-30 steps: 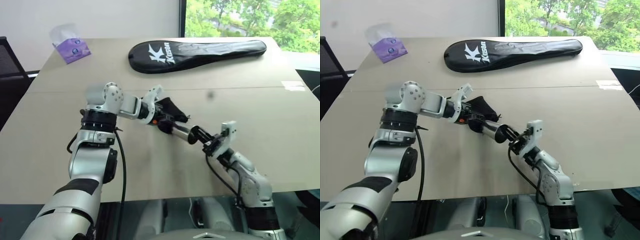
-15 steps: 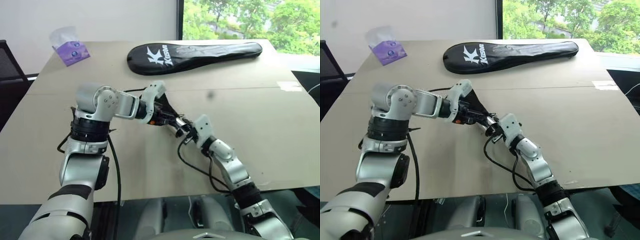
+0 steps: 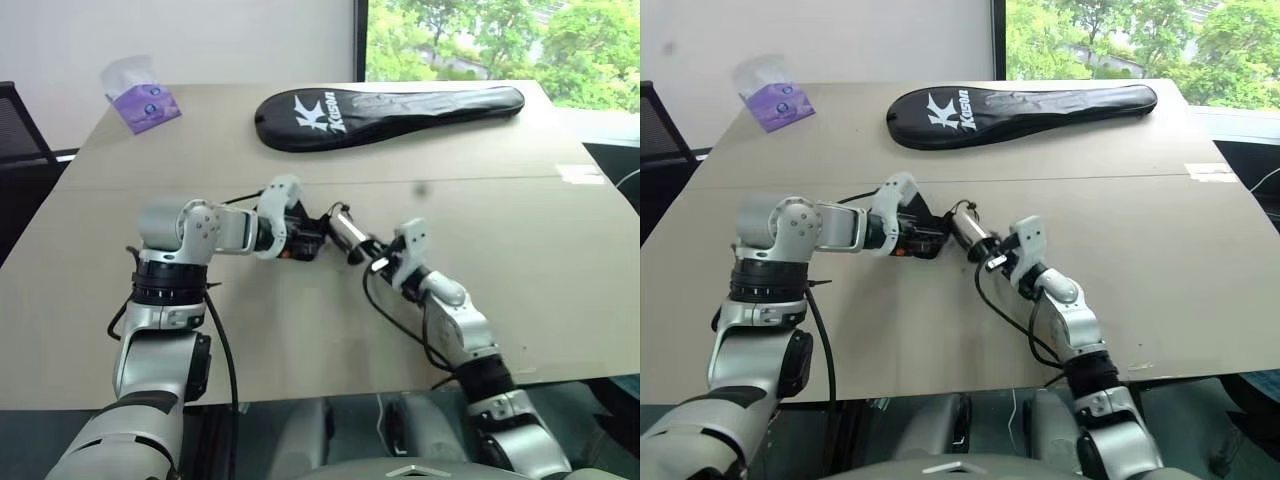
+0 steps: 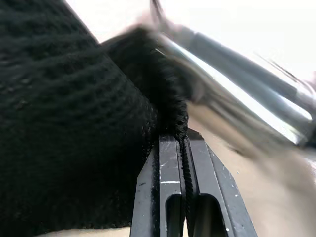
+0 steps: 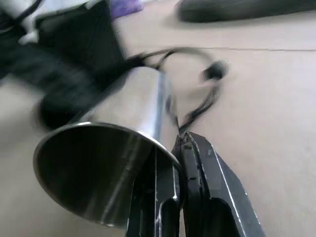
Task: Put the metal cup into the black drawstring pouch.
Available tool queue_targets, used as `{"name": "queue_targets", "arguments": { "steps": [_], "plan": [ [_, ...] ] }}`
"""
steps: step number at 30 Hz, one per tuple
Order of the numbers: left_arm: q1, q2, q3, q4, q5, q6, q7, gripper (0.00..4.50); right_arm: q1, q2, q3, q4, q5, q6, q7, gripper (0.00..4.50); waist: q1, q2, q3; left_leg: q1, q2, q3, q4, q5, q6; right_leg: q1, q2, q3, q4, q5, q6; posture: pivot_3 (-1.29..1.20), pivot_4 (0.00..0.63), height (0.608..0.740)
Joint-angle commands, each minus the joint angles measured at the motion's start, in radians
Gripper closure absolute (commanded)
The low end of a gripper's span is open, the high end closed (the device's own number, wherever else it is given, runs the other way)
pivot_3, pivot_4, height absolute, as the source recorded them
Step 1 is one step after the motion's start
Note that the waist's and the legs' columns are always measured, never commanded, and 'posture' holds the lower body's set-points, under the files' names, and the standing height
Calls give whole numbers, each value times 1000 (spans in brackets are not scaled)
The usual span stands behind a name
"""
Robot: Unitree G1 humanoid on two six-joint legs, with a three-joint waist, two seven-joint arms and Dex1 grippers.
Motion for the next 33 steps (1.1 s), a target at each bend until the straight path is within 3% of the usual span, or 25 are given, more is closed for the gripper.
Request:
{"name": "queue_targets", "arguments": {
  "steps": [1, 4, 9, 13, 17, 23, 33],
  "plan": [
    [16, -32, 72, 45, 46, -178, 18, 4500, 63, -30, 69, -58, 5, 88, 74, 4451, 2, 0, 0, -2, 0, 0, 0, 0, 0, -2, 0, 0, 0, 0, 0, 0, 150, 740],
    [31, -40, 95, 63, 30, -273, -69, 4500, 75, -14, 24, -124, 78, 129, 84, 4451, 2, 0, 0, -6, 0, 1, 0, 3, -4, -5, -2, 0, -1, 0, 0, 0, 150, 740],
    [-4, 8, 110, 110, -35, -187, -199, 4500, 49, 49, -61, -177, 206, 175, 76, 4451, 0, 0, 0, -16, 0, -1, 2, 3, -5, -14, -1, -1, 0, 0, 0, 0, 150, 740],
    [-5, 62, 67, 18, -144, -66, -374, 4500, 50, 85, -116, -253, 335, 219, 106, 4451, 0, 0, 1, -18, 0, -2, 2, 3, -5, -15, -1, -4, 0, 0, 0, 0, 150, 740],
    [-1, 93, 12, -18, -161, -56, -458, 4500, 65, 86, -140, -338, 428, 273, 111, 4451, 3, 0, 1, -19, 0, -2, 2, 3, -5, -15, -1, -4, 0, 0, 0, 0, 150, 740],
    [4, 92, -31, -32, -156, -43, -496, 4500, 80, 91, -137, -296, 425, 260, 100, 4451, 2, 0, 1, -19, 0, -3, 2, 3, -4, -15, -1, -4, 0, 0, 0, 0, 150, 740],
    [79, 85, -48, -84, -149, -50, -481, 4500, 83, 100, -126, -22, 301, 134, 83, 4451, 1, 0, 1, -18, 0, -2, 2, 2, -3, -15, -1, -4, 0, 0, 0, 0, 150, 740]
  ]
}}
